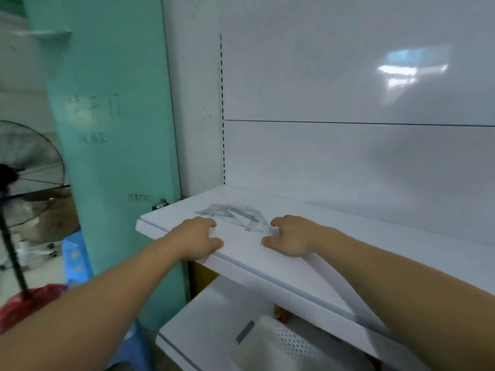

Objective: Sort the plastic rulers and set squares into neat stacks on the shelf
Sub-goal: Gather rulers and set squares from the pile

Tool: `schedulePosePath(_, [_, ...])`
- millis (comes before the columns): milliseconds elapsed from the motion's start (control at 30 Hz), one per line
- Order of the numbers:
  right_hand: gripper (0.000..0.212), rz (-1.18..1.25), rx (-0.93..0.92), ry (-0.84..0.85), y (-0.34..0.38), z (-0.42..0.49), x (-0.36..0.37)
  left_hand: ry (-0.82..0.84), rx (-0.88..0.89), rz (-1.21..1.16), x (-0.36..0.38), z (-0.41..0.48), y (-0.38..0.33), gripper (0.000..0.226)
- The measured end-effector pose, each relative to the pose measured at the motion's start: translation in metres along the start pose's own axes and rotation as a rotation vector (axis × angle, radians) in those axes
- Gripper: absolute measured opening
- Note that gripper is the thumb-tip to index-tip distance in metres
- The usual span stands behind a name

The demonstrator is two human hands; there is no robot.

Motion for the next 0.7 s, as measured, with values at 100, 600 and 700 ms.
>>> schedulePosePath(100, [0.082,0.006,0.007,-0.032,0.008,0.053,-0.001,-0.038,-0.016,-0.013,-0.008,0.046,0.023,0.065])
schedulePosePath(600, [0.055,0.218,0.186,-0.004,0.031,0.156,-0.027,0.113,0.262,-0.068,-0.020,0.171,0.064,0.044])
schedulePosePath(700, [0.047,0.200,0.274,-0.023,0.038,0.145,-0.029,0.124,0.323,-0.156,-0.022,0.170,0.068,0.043])
Point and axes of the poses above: each hand's wrist, its own z-axis towards the middle knuckle, its own x-axis out of the palm, y = z × x, the point moved 3 cm from there along z, towards the middle knuckle, and after that the axes turned 13 degrees about -z, right-handed, at the moved point
